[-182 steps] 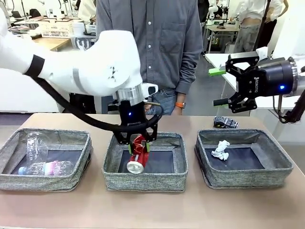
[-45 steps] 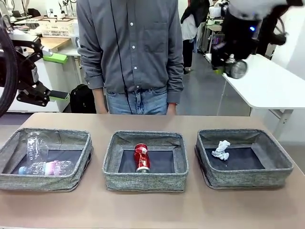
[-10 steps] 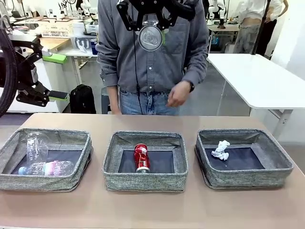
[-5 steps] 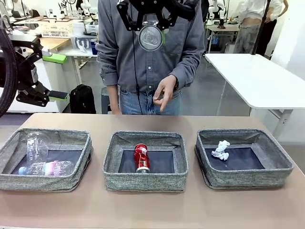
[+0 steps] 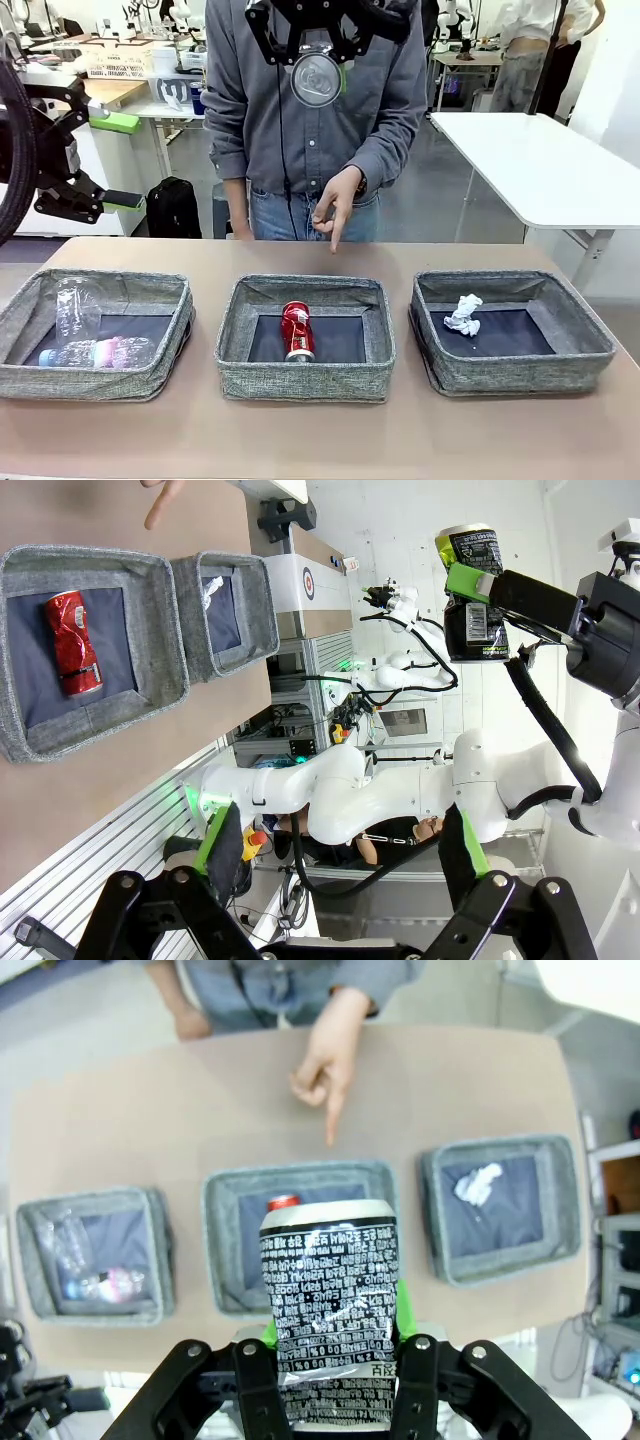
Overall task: Sort the waste into the appropriate baskets.
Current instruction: Place the picked waste into the Fabric basket indicated by the person.
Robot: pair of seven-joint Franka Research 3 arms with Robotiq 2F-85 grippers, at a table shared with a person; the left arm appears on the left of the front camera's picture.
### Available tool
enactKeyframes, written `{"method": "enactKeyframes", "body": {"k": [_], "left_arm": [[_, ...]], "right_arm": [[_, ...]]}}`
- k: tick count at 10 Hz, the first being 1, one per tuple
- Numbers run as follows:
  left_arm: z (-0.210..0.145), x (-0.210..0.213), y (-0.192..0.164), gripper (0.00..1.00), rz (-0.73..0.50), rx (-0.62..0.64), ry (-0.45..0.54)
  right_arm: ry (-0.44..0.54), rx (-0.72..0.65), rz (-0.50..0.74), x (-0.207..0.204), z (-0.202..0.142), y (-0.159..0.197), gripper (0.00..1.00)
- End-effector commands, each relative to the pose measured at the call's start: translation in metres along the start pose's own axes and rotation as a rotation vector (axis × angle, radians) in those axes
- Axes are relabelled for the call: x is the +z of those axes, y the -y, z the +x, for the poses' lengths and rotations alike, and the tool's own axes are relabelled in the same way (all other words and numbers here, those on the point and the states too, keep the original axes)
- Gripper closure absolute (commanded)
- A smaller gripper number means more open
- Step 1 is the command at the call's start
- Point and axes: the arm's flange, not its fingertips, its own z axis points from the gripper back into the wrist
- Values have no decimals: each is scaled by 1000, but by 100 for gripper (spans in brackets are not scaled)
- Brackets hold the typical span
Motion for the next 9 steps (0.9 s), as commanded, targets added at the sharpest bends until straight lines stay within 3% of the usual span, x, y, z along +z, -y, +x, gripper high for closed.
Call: {"method": "enactKeyframes", "body": {"k": [1,2,3,4,6,9], "left_arm": [[1,1,1,0,-23,-18,2],[1,1,1,0,-23,-18,2],[1,1,1,0,-23,-18,2],[1,1,1,0,-23,-18,2],[1,1,1,0,-23,-18,2],[1,1,1,0,-23,-18,2]], "right_arm": [[11,18,-3,0,-1,5,60],[0,0,0,0,0,0,60],[8,62,66,-25,-9,5,60],[-46,114,120,-61,-24,14,60],[-100,83,182,-119,-58,33,60],[-102,-11,194,-229,-82,60,60]]}}
